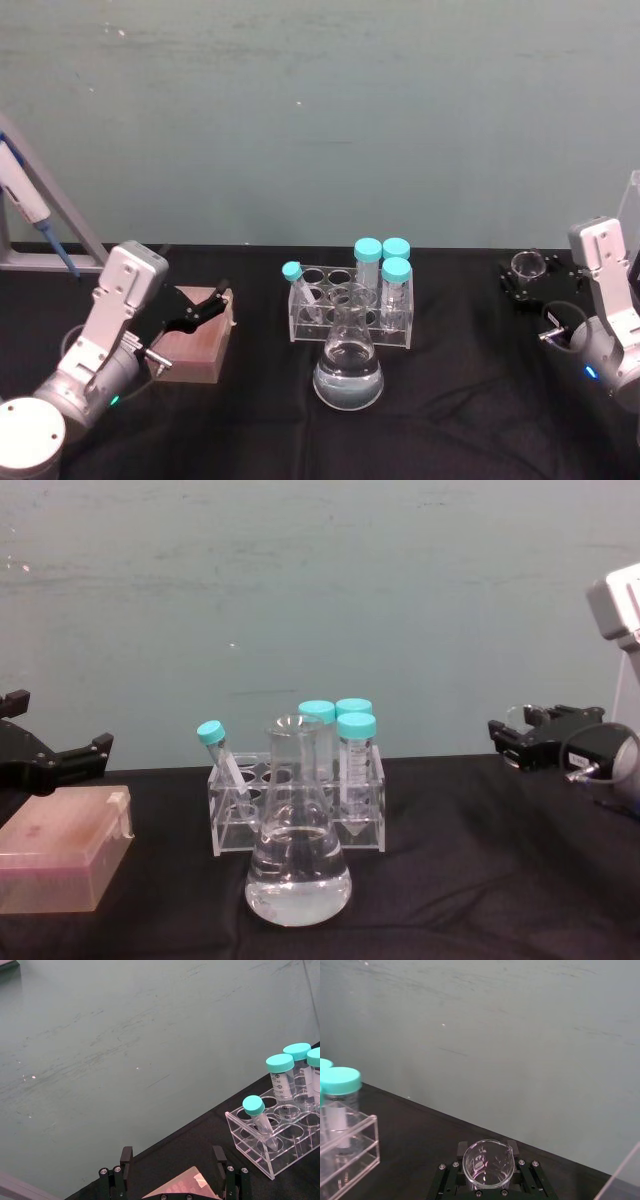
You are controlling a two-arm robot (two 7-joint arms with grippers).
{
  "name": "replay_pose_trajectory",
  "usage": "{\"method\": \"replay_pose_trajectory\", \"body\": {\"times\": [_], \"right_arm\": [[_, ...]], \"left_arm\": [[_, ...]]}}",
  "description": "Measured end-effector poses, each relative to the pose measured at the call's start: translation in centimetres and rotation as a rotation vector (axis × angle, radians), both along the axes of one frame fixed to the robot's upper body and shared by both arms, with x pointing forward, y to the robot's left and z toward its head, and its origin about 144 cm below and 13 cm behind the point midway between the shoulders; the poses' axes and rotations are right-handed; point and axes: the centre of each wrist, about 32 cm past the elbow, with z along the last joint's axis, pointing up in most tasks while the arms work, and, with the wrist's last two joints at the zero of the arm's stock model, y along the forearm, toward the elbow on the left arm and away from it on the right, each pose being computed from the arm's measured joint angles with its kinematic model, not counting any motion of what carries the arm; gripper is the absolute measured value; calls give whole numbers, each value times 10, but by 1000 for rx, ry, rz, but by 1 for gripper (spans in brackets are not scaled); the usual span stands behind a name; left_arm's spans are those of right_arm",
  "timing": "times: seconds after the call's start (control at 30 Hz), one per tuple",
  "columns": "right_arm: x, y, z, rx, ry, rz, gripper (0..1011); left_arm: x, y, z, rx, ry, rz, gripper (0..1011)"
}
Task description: Place the experimental apparatus aside using one hand.
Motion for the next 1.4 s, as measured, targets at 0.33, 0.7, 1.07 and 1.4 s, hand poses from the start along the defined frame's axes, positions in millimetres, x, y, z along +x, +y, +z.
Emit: {"method": "replay_pose_trajectory", "body": {"times": [0.33, 0.7, 1.07, 1.4], "right_arm": [[1, -3, -4, 10, 23, -74, 469], [-2, -10, -7, 16, 46, -153, 469], [-1, -19, -10, 21, 56, -202, 469], [2, -21, -13, 22, 62, -216, 468]], "left_arm": [[0, 0, 0, 0, 0, 0, 1000], [0, 0, 0, 0, 0, 0, 1000], [0, 0, 0, 0, 0, 0, 1000], [0, 0, 0, 0, 0, 0, 1000]]}}
